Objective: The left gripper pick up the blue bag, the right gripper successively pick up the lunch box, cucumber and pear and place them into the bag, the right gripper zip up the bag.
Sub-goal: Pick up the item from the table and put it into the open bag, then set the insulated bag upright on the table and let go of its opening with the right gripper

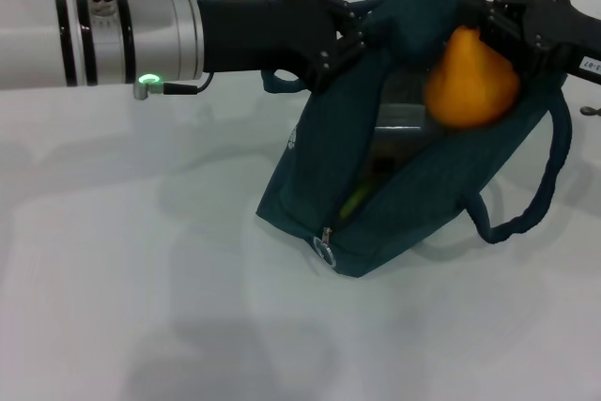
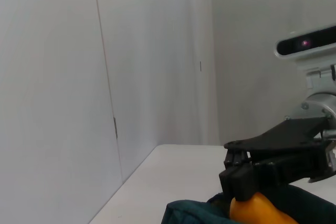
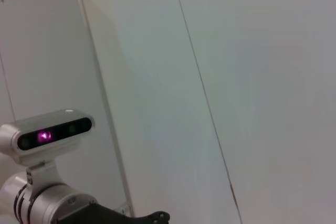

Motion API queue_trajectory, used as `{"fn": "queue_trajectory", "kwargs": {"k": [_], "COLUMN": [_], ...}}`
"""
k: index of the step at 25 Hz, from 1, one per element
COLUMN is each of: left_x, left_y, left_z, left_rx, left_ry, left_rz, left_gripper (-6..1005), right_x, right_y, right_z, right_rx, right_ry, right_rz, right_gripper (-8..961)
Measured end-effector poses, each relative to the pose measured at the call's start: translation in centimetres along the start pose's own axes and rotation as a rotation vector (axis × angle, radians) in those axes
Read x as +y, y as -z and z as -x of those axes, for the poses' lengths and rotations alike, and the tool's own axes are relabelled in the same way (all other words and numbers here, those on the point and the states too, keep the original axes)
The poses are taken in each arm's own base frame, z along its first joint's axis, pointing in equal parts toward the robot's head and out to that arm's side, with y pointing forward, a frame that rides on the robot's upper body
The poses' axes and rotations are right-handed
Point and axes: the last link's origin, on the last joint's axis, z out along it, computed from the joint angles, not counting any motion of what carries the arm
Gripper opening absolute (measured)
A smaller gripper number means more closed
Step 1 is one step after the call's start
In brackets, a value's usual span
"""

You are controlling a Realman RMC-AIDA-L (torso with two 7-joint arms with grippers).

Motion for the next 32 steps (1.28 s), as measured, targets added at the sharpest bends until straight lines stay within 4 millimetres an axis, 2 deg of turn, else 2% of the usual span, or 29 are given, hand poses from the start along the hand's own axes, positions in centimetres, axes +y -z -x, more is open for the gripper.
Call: {"fn": "queue_trajectory", "kwargs": {"k": [11,18,21,25,29,32], "left_x": [0.0,0.0,0.0,-0.1,-0.2,-0.2], "left_y": [0.0,0.0,0.0,0.0,0.1,0.2], "left_z": [0.0,0.0,0.1,0.1,0.3,0.5], "left_rx": [0.000,-0.001,-0.001,-0.002,-0.006,-0.011], "left_ry": [0.004,0.003,0.002,0.000,0.003,0.004], "left_rz": [-0.001,-0.002,-0.004,-0.006,-0.017,-0.025], "left_gripper": [48,48,48,48,48,48], "right_x": [-0.4,0.2,0.2,0.5,2.4,3.7], "right_y": [-0.8,-0.5,-0.3,1.4,4.5,6.8], "right_z": [-1.0,0.0,0.2,0.4,0.7,0.4], "right_rx": [0.078,0.029,0.006,-0.079,-0.179,-0.151], "right_ry": [0.023,0.042,0.035,0.042,0.115,0.133], "right_rz": [-0.033,0.015,0.007,-0.023,0.032,0.089], "right_gripper": [46,63,169,309,448,478]}}
